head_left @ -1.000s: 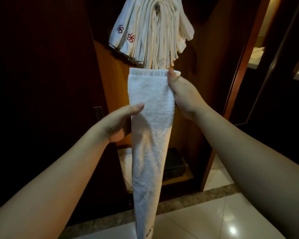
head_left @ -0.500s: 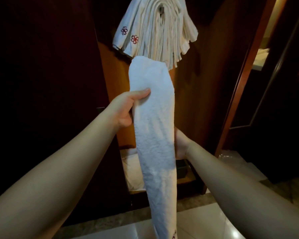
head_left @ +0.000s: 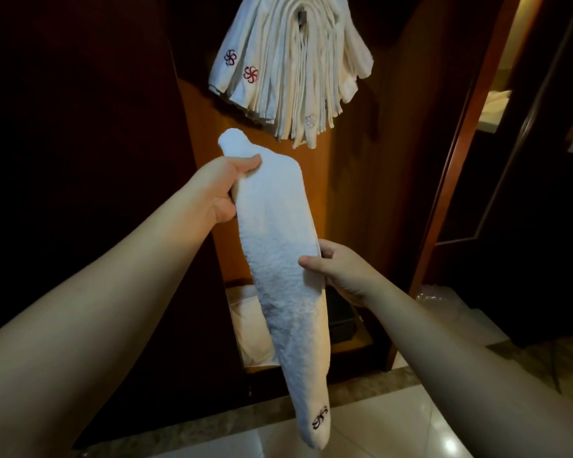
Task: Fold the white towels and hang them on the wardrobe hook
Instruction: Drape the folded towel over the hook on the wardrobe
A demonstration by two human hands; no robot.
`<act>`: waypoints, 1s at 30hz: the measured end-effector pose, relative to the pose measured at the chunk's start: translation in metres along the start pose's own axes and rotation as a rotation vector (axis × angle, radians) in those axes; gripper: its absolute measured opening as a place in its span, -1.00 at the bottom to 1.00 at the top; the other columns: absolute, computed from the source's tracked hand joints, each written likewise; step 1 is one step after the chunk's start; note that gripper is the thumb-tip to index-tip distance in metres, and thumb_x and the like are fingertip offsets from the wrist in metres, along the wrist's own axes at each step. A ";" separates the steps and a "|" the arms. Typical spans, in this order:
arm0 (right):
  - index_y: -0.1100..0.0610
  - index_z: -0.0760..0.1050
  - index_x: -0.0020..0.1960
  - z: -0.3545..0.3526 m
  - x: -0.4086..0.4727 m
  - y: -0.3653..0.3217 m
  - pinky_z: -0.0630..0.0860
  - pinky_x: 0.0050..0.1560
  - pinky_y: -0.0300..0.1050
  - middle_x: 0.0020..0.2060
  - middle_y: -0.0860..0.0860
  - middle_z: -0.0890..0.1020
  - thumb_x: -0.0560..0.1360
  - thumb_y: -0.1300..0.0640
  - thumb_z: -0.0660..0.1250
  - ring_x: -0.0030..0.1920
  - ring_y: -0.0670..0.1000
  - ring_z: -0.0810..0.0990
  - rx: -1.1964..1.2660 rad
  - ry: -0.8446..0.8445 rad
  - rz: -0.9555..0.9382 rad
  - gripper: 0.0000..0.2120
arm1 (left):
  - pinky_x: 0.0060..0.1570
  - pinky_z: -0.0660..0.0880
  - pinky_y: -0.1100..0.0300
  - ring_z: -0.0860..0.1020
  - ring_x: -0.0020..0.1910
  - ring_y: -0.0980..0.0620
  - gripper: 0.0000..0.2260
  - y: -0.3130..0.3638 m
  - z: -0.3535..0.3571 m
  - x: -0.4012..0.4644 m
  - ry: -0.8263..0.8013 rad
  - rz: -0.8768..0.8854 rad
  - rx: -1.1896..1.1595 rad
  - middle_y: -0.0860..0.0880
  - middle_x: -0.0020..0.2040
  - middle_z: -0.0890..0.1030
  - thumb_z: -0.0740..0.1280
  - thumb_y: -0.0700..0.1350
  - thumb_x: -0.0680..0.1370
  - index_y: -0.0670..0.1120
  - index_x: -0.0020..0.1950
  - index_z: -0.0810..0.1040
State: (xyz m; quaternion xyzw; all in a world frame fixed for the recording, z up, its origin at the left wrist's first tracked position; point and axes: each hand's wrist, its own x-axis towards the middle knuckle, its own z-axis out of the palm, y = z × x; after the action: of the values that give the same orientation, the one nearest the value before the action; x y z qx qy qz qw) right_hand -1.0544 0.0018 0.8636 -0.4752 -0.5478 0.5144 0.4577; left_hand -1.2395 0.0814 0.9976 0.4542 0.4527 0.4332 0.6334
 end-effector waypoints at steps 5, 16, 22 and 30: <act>-0.06 0.55 0.19 -0.001 0.000 -0.008 0.57 0.26 0.11 0.14 -0.03 0.69 0.43 -0.01 0.51 0.14 0.02 0.67 -0.165 -0.105 0.126 -0.65 | -0.11 0.63 -0.06 0.69 -0.03 -0.16 -0.63 0.006 0.004 0.008 0.080 0.039 -0.090 -0.18 0.08 0.67 0.46 -0.19 0.53 -0.22 0.30 0.51; 0.16 0.52 0.27 -0.016 -0.002 -0.009 0.57 0.22 -0.06 0.17 0.08 0.68 0.51 -0.07 0.41 0.19 0.06 0.66 -0.016 -0.262 0.354 -0.57 | 0.26 0.50 -0.21 0.59 0.17 -0.22 -0.52 0.010 0.010 0.025 0.089 0.018 -0.065 -0.21 0.22 0.59 0.48 -0.19 0.51 -0.23 0.37 0.41; 0.18 0.51 0.27 -0.015 -0.007 -0.018 0.54 0.20 -0.08 0.17 0.08 0.68 0.52 -0.03 0.38 0.21 0.05 0.65 0.160 -0.254 0.312 -0.59 | 0.14 0.57 -0.16 0.64 0.00 -0.16 -0.63 0.009 0.017 0.034 0.088 -0.006 -0.064 -0.17 0.05 0.63 0.44 -0.18 0.55 -0.16 0.30 0.41; 0.24 0.53 0.28 -0.013 -0.011 -0.020 0.63 0.12 0.02 0.20 0.21 0.65 0.18 0.06 0.69 0.19 0.17 0.66 0.540 -0.335 0.257 -0.26 | 0.07 0.62 -0.13 0.67 -0.05 -0.14 -0.82 0.011 0.028 0.045 0.056 -0.071 -0.048 -0.17 -0.07 0.66 0.38 -0.09 0.61 -0.16 -0.01 0.43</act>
State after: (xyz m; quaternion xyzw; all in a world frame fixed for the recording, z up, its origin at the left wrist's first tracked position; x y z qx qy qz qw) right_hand -1.0413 -0.0077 0.8840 -0.3109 -0.3953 0.7652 0.4020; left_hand -1.2038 0.1221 1.0051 0.4103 0.4755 0.4338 0.6460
